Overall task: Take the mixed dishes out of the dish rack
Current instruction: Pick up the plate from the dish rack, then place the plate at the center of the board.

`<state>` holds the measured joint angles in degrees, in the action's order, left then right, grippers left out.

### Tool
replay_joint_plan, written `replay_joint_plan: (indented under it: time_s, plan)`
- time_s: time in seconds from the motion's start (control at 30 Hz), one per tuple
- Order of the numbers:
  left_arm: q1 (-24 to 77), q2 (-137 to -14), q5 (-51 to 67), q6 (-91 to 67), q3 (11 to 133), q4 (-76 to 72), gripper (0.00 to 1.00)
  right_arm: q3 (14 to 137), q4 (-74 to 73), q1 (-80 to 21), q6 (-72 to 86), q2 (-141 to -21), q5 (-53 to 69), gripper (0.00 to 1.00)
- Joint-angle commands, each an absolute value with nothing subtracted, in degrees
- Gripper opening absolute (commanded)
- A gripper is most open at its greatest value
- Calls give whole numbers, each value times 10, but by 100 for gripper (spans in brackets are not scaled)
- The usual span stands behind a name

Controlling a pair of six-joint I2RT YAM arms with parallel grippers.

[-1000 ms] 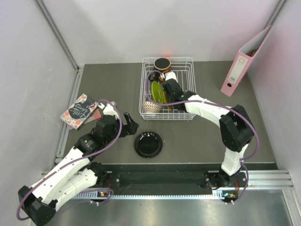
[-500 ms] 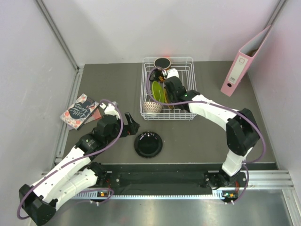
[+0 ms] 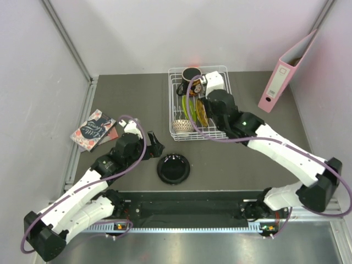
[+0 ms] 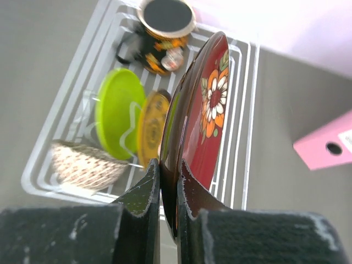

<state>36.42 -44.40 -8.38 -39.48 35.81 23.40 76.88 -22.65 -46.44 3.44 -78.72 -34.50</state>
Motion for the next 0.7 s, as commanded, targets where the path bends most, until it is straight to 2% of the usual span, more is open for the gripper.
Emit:
replay_joint_plan:
  time_s: [0.0,0.1,0.13,0.2,0.37,0.57,0.67]
  plan:
    - [364,-448,-91,-385,380,208,96,752,-199,-514,5,-712,-378,0]
    - [363,-447,-110,-374,396,207,96,664,-94,-602,-94,-639,-390,0]
    - [364,-444,-116,-367,408,207,96,590,-44,-664,-172,-616,-430,0]
    - [364,-443,-129,-358,424,221,96,526,70,-719,-247,-566,-471,0]
    - [364,-448,-140,-330,486,248,96,412,138,-868,-399,-512,-547,0]
    - [363,-469,-99,-283,550,289,98,348,196,-1015,-566,-557,-659,0]
    - [364,-480,-16,-245,571,296,99,319,233,-1062,-628,-600,-693,0]
